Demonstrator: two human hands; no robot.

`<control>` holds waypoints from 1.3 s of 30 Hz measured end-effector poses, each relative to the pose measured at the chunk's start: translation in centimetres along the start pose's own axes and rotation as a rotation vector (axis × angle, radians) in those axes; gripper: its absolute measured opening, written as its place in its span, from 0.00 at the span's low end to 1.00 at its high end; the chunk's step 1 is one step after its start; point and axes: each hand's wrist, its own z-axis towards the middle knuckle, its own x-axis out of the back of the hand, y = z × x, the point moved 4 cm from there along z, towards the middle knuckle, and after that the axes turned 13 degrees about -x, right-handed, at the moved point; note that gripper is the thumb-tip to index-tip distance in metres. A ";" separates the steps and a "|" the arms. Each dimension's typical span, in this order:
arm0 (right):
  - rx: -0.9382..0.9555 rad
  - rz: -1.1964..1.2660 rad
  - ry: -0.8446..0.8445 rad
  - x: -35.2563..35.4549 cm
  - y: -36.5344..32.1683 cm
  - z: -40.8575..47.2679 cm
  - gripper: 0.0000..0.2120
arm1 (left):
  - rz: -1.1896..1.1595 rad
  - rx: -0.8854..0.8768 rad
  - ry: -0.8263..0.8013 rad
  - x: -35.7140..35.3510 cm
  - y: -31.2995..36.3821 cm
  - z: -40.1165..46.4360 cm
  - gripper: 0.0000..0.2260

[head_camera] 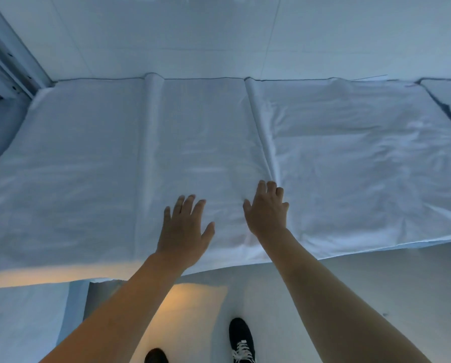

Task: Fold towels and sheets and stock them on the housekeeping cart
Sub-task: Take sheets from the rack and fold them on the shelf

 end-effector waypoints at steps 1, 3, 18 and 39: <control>-0.018 0.019 -0.001 0.1 0.1 0.0 0.29 | -0.009 -0.002 0.005 -0.1 0.9 0.4 0.27; -0.049 0.071 -0.004 0.2 0.5 0.2 0.28 | -0.032 -0.009 0.023 -0.4 2.3 1.0 0.27; -0.108 0.333 -0.348 1.0 3.6 6.0 0.14 | -0.098 0.067 0.075 -2.9 9.7 4.9 0.26; -0.089 0.547 -0.433 3.3 -2.3 11.1 0.09 | -0.443 0.512 0.212 -2.5 13.3 8.8 0.10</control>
